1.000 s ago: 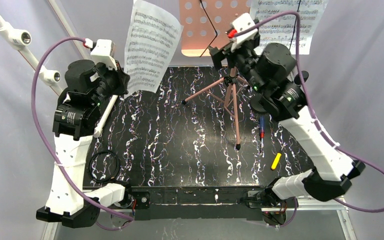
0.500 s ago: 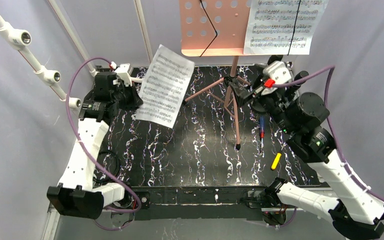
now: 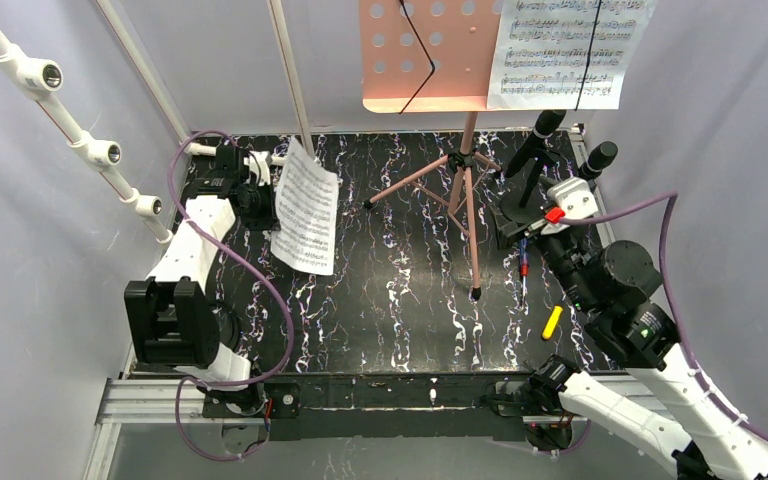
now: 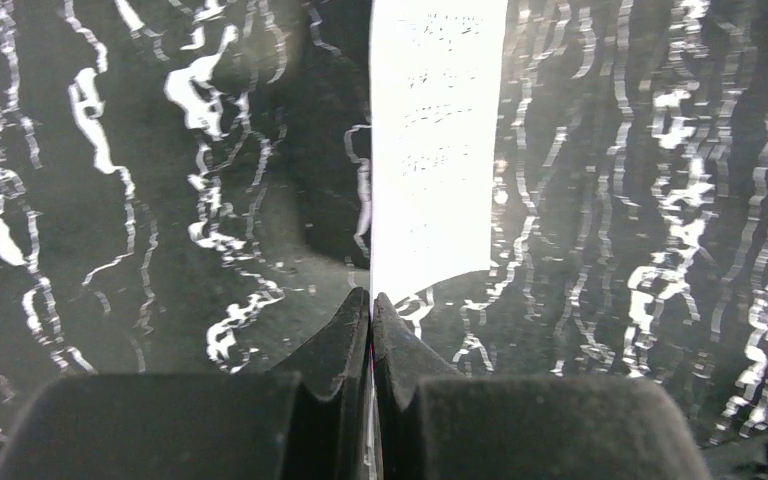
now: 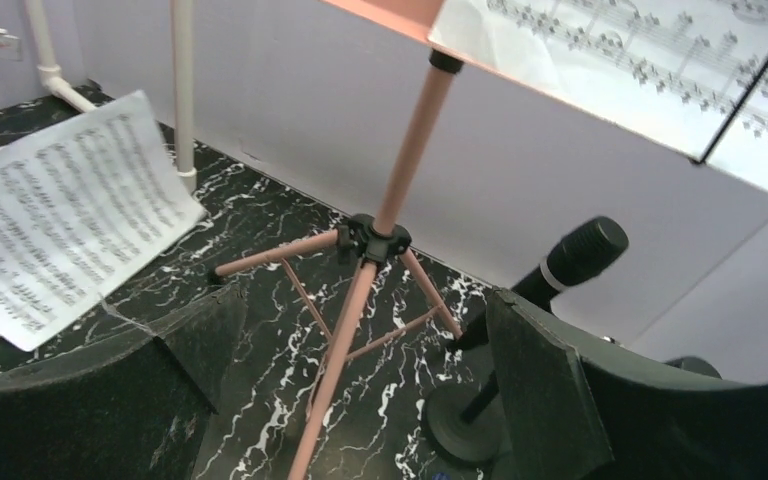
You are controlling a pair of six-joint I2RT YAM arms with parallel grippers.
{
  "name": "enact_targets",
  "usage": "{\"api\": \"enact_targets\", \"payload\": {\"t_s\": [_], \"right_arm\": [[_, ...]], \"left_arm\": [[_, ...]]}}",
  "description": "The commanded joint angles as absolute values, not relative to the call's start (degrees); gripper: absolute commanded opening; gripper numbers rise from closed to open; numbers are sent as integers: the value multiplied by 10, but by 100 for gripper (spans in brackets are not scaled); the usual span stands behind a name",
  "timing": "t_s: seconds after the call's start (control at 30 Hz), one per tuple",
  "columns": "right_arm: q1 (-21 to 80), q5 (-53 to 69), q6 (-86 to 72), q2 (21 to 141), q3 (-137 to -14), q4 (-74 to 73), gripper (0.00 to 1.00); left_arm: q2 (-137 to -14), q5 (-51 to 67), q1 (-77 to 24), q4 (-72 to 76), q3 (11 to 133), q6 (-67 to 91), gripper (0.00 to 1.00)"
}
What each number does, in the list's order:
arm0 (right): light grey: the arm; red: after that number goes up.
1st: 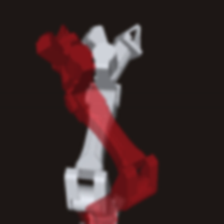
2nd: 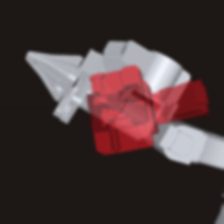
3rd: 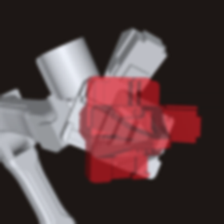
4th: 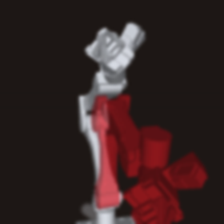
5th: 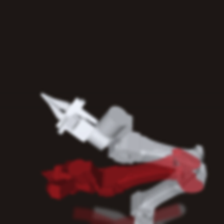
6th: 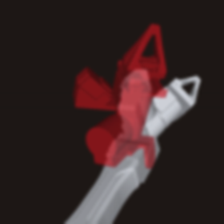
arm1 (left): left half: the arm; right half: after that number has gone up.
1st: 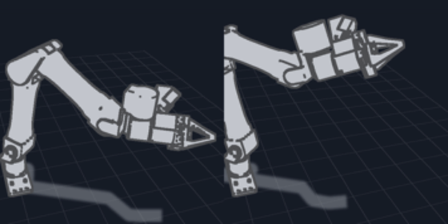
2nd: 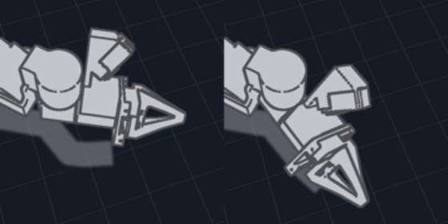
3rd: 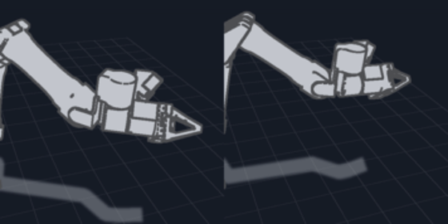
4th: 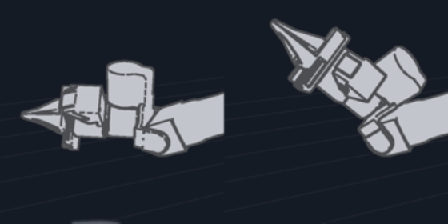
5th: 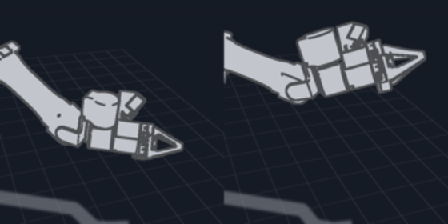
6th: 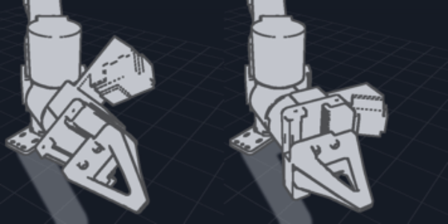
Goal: Pack up the instrument practice props
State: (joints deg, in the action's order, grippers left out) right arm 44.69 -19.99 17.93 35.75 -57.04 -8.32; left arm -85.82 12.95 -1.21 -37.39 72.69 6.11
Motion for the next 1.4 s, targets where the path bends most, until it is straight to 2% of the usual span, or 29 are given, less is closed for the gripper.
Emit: {"api": "enact_targets", "payload": {"t_s": [0.0, 0.37, 0.77, 0.83, 0.97, 1.03, 1.2, 1.37], "right_arm": [[446, -258, 199, 320, -523, -35, 99], [446, -301, 197, 235, -430, 24, 99], [447, -300, 198, 227, -410, 38, 99], [447, -297, 196, 231, -413, 36, 99], [447, -288, 192, 241, -418, 30, 99], [447, -281, 189, 246, -423, 24, 99], [447, -267, 182, 263, -440, 7, 99], [447, -256, 170, 280, -461, -27, 99]], "left_arm": [[-867, 36, -5, -401, 745, 25, 0], [-970, -82, -1, -378, 786, -49, 0], [-1068, -162, -1, -346, 836, -123, 2], [-1074, -165, -1, -346, 838, -127, 10], [-1072, -191, -1, -344, 838, -130, 43], [-1059, -194, -1, -344, 837, -128, 52], [-1016, -202, -1, -347, 831, -110, 64], [-958, -193, -1, -362, 819, -84, 68]]}}
